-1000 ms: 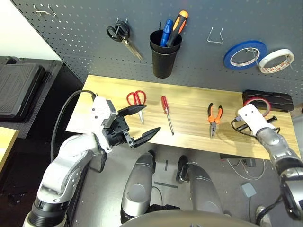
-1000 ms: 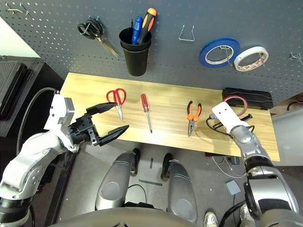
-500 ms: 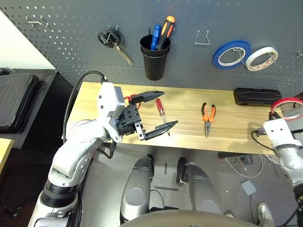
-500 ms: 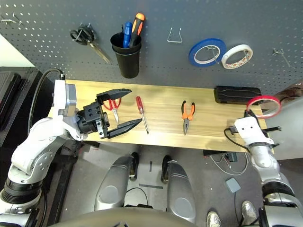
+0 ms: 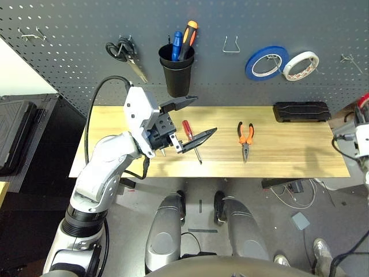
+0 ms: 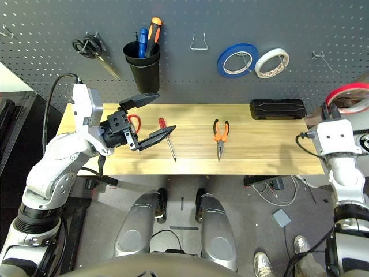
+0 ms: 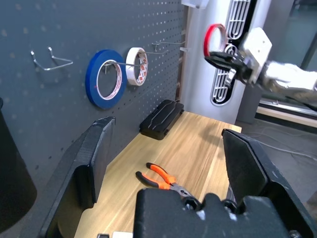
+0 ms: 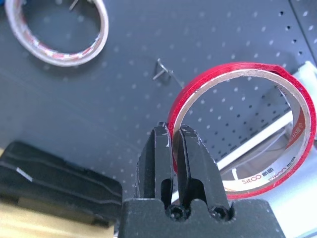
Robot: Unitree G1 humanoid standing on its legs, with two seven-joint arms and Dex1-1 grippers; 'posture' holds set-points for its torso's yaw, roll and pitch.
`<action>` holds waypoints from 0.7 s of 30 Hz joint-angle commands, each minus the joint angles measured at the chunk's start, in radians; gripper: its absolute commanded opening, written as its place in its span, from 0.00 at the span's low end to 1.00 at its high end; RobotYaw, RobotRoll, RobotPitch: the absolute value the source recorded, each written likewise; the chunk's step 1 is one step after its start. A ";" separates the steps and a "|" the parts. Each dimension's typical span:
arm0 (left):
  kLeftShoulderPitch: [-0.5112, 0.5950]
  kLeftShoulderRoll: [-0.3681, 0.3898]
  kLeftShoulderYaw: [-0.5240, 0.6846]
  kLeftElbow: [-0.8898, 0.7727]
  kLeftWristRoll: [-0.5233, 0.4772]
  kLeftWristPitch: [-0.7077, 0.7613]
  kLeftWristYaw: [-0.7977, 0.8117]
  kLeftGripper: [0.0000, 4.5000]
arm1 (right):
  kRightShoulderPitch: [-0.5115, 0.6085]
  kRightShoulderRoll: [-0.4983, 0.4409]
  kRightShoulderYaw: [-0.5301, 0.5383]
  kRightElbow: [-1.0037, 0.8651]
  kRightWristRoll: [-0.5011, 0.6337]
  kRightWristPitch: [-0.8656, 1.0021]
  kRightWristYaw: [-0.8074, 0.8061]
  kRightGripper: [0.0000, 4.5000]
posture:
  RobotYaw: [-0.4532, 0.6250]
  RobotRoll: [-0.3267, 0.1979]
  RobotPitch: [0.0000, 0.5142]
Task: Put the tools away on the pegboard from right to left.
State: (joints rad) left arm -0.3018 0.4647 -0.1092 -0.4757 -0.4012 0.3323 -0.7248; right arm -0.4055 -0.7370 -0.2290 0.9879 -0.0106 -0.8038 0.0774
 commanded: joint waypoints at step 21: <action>0.033 0.003 0.005 0.010 0.078 -0.013 0.059 1.00 | -0.468 0.041 0.048 0.293 -0.051 0.394 -0.024 0.26 | 0.65 0.62 0.43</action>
State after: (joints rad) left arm -0.2889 0.4606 -0.1021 -0.4548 -0.3348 0.3237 -0.6683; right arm -0.8937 -0.6971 -0.1660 1.2702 -0.0630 -0.3644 0.0892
